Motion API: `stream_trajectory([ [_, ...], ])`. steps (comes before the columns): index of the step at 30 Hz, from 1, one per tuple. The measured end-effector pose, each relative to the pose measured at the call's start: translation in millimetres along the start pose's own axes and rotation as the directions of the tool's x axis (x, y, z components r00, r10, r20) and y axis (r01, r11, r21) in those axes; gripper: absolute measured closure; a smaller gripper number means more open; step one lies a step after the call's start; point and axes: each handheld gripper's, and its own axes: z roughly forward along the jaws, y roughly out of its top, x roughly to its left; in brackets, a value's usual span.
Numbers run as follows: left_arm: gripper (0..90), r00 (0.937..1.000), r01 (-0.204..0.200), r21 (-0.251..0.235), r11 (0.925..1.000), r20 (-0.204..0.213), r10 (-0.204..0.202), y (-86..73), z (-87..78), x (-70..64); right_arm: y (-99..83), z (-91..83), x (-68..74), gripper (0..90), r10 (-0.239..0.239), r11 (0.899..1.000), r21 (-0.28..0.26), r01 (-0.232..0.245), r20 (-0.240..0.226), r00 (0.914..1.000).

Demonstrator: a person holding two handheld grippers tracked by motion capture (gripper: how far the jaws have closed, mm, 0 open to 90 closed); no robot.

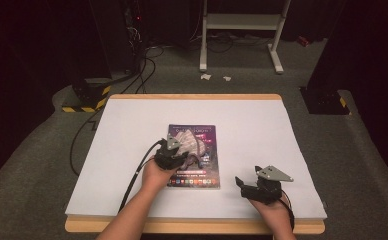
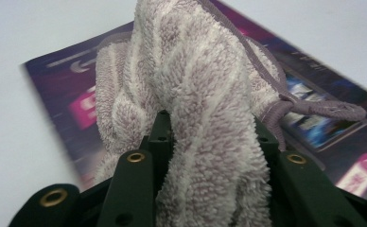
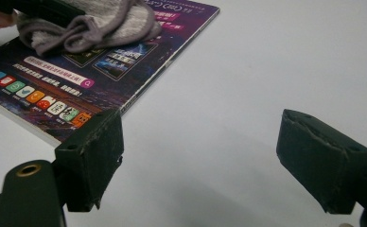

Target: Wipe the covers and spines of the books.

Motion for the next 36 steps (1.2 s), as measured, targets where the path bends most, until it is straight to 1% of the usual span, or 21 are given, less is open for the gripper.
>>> stream_trajectory([
  [5, 62.9, 0.9983, -0.036, -0.005, 0.9993, 0.044, 0.037, 10.9, 11.7, -28.2, 0.3, -0.8, -0.9, 15.9, 0.004, 1.000, -0.001, -0.004, 0.001, 1.0000],
  [10, 62.9, 0.9947, -0.057, -0.019, 0.9982, 0.084, 0.058, 17.5, 19.2, -54.3, 0.8, -2.2, -1.1, 15.9, 0.005, 1.000, -0.005, -0.005, 0.001, 1.0000],
  [12, 62.8, 0.9928, -0.070, -0.021, 0.9974, 0.096, 0.071, 18.9, 20.7, -62.2, 0.9, -2.3, -0.7, 16.1, 0.003, 1.000, -0.006, -0.003, 0.001, 1.0000],
  [13, 62.8, 0.9925, -0.078, -0.023, 0.9967, 0.093, 0.079, 19.4, 21.1, -66.2, 0.9, -2.2, -0.5, 16.2, 0.002, 1.000, -0.006, -0.002, 0.000, 1.0000],
  [16, 62.8, 0.9909, -0.089, -0.022, 0.9958, 0.100, 0.091, 20.4, 21.4, -72.6, 0.9, -1.9, 0.1, 16.3, 0.000, 1.000, -0.004, 0.000, 0.000, 1.0000],
  [20, 62.7, 0.9908, -0.084, -0.023, 0.9962, 0.104, 0.086, 20.4, 22.0, -69.2, 0.9, -1.5, 0.6, 16.3, -0.001, 1.000, -0.002, 0.001, 0.000, 1.0000],
  [22, 62.7, 0.9922, -0.083, -0.021, 0.9963, 0.092, 0.085, 20.9, 22.3, -65.1, 0.8, -1.7, 1.1, 16.3, -0.003, 1.000, -0.004, 0.003, 0.001, 1.0000],
  [25, 62.7, 0.9949, -0.065, -0.018, 0.9977, 0.076, 0.066, 22.6, 24.6, -55.7, 0.6, -1.4, 1.2, 16.3, -0.002, 1.000, -0.003, 0.002, 0.000, 1.0000],
  [26, 62.7, 0.9965, -0.050, -0.018, 0.9986, 0.066, 0.051, 24.2, 26.8, -50.7, 0.7, -1.0, 1.2, 16.3, -0.002, 1.000, -0.001, 0.002, -0.001, 1.0000],
  [29, 62.7, 0.9981, -0.016, -0.020, 0.9997, 0.058, 0.018, 27.9, 32.5, -40.5, 0.6, -0.7, 1.1, 16.3, 0.002, 1.000, -0.001, -0.002, -0.003, 1.0000],
  [36, 62.7, 0.9993, 0.006, -0.022, 0.9997, 0.038, -0.005, 38.5, 46.9, -25.9, -0.1, -1.1, -1.4, 16.4, 0.012, 1.000, -0.003, -0.012, -0.009, 0.9999],
])
